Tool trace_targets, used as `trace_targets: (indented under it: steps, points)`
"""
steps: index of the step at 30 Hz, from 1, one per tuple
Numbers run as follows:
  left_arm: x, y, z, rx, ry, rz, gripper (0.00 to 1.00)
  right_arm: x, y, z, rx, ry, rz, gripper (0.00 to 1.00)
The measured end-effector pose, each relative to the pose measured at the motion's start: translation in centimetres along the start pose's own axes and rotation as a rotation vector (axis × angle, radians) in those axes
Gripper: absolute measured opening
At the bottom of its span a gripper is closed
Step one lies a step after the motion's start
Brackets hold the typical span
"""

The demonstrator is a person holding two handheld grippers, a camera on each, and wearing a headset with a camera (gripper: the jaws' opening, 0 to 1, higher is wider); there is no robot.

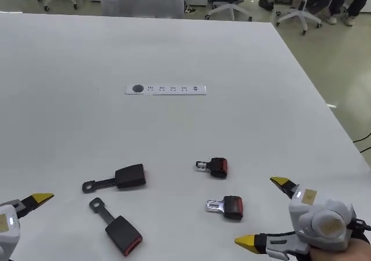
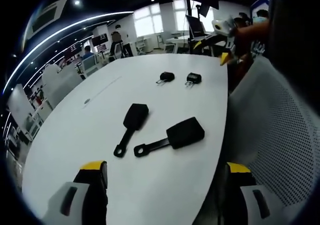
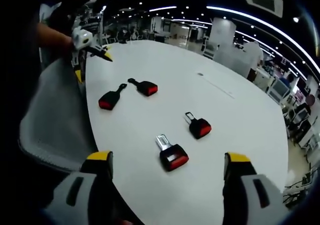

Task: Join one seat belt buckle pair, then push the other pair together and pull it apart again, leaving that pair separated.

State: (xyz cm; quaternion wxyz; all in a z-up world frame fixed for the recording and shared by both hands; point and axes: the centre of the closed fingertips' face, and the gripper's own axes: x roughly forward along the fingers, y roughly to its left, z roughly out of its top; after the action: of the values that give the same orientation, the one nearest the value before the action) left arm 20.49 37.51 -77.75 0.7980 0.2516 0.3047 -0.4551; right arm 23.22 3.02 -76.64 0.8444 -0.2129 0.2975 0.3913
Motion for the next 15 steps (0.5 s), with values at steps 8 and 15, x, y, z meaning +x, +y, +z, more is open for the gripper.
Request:
trace_targets:
  steps: [8,15]
  points:
    - [1.4,-0.4,0.4,0.071,0.021,-0.079,0.91,0.5,-0.1,-0.3,-0.024,0.014,0.015,0.84]
    - [3.4,0.1,0.4,0.217,0.086,-0.109,0.82,1.4,-0.2,-0.8,-0.074,0.05,0.069,0.73]
